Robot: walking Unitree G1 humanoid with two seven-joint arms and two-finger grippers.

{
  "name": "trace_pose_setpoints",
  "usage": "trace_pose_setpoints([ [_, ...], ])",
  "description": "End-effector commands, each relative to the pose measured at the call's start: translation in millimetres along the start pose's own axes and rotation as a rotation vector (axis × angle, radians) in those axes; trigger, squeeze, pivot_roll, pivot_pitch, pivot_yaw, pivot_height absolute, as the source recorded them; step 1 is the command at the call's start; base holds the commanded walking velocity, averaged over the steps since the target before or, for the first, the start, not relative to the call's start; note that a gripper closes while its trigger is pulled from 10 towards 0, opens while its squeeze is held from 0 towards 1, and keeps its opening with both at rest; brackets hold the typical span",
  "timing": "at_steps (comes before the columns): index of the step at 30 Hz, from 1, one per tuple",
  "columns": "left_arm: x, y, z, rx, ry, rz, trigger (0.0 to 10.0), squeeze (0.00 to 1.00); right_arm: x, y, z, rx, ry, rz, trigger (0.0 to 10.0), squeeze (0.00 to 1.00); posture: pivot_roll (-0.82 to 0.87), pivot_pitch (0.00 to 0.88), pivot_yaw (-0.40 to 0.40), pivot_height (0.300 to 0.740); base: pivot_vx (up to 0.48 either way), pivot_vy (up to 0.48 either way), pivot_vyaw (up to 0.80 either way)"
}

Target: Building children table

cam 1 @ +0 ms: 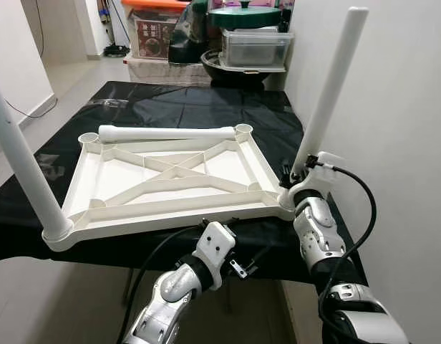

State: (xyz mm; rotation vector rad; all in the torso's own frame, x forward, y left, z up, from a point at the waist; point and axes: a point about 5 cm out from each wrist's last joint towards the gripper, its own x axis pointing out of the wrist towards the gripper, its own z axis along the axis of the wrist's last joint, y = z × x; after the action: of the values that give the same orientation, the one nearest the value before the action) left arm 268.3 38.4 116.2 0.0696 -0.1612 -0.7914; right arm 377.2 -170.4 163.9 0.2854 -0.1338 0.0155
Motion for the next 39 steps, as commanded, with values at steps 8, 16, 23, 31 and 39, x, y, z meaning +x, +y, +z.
trace_pose_setpoints([
  [8,0.8,-1.7,-1,0.007,0.009,-0.008,10.0,0.00,-6.9,22.2,9,0.029,0.054,0.505,10.0,0.00,0.09,0.000,-0.070,0.740,0.000,0.000,0.00],
  [16,0.3,-0.9,1,0.012,0.005,-0.006,10.0,0.00,-21.8,29.2,13,-0.052,0.184,0.892,10.0,0.00,0.10,0.000,-0.076,0.740,0.000,0.000,0.00],
  [23,0.1,-0.3,2,0.017,0.002,-0.006,10.0,0.00,-34.9,32.4,16,-0.084,0.255,1.118,10.0,0.00,0.10,0.000,-0.076,0.740,0.000,0.000,0.00],
  [31,0.2,-0.2,2,0.019,-0.001,-0.009,10.0,0.00,-18.2,30.7,28,-0.136,0.198,0.997,0.0,0.00,0.10,0.000,-0.075,0.740,0.000,0.000,0.00],
  [39,0.6,-0.1,2,0.017,0.001,-0.009,10.0,0.00,16.7,-2.7,35,-0.157,0.145,0.384,0.0,0.00,0.10,0.000,-0.074,0.740,0.000,0.000,0.00],
])
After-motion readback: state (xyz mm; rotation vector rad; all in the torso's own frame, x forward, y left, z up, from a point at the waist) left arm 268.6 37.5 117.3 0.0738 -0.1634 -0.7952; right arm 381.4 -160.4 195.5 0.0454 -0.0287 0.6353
